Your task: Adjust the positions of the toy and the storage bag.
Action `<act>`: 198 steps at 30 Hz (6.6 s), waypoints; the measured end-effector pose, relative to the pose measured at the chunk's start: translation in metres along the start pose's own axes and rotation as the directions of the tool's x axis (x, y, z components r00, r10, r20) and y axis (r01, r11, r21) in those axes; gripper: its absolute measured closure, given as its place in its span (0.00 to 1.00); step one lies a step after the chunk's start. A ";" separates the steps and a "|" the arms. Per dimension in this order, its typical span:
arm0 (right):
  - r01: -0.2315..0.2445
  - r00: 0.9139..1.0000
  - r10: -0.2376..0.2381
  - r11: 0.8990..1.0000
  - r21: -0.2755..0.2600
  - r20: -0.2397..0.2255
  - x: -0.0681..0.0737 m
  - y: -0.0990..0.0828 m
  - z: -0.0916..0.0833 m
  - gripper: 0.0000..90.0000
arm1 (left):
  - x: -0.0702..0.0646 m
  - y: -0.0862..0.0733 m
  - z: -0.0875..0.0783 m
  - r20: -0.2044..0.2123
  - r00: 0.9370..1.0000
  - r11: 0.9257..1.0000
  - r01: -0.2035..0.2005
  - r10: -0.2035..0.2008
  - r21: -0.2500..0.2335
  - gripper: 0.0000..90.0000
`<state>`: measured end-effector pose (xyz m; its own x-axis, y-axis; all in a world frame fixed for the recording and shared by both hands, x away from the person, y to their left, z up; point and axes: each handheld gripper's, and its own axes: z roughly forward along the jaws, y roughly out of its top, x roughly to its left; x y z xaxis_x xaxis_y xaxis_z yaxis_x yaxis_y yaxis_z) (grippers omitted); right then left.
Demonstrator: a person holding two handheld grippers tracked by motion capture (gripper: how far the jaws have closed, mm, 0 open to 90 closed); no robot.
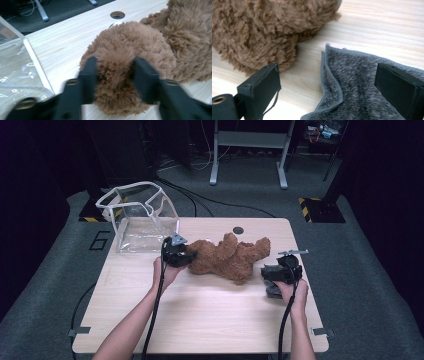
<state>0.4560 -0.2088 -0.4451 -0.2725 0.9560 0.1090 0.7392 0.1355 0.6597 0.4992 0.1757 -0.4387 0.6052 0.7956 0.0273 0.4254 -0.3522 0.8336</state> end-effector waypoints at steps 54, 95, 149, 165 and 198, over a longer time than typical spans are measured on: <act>0.098 0.995 -0.101 0.973 -0.208 -0.002 0.029 0.051 -0.022 0.84 | 0.012 0.037 0.024 -0.098 0.983 0.988 -0.153 0.154 0.020 0.98; 0.124 0.990 -0.131 0.985 -0.123 -0.048 0.060 0.028 -0.008 0.81 | -0.067 0.070 0.032 0.156 0.972 0.984 -0.176 0.173 0.004 0.34; 0.090 0.976 -0.071 0.992 0.086 -0.206 0.033 0.008 0.058 0.88 | -0.023 -0.027 -0.006 0.105 0.994 0.987 0.013 0.004 -0.158 0.87; 0.153 0.988 -0.156 0.975 -0.164 -0.003 0.043 0.013 -0.009 0.90 | -0.002 -0.003 -0.004 0.072 0.997 0.977 -0.023 0.039 -0.212 0.89; 0.173 0.980 -0.184 0.976 -0.134 -0.077 0.096 -0.052 -0.025 0.89 | 0.018 -0.019 0.004 0.099 0.959 0.963 0.269 -0.265 -0.028 0.42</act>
<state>0.3757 -0.1304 -0.4505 -0.4506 0.8917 0.0426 0.5915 0.2625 0.7624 0.5046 0.1943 -0.4562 0.5345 0.8076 -0.2494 0.5535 -0.1115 0.8253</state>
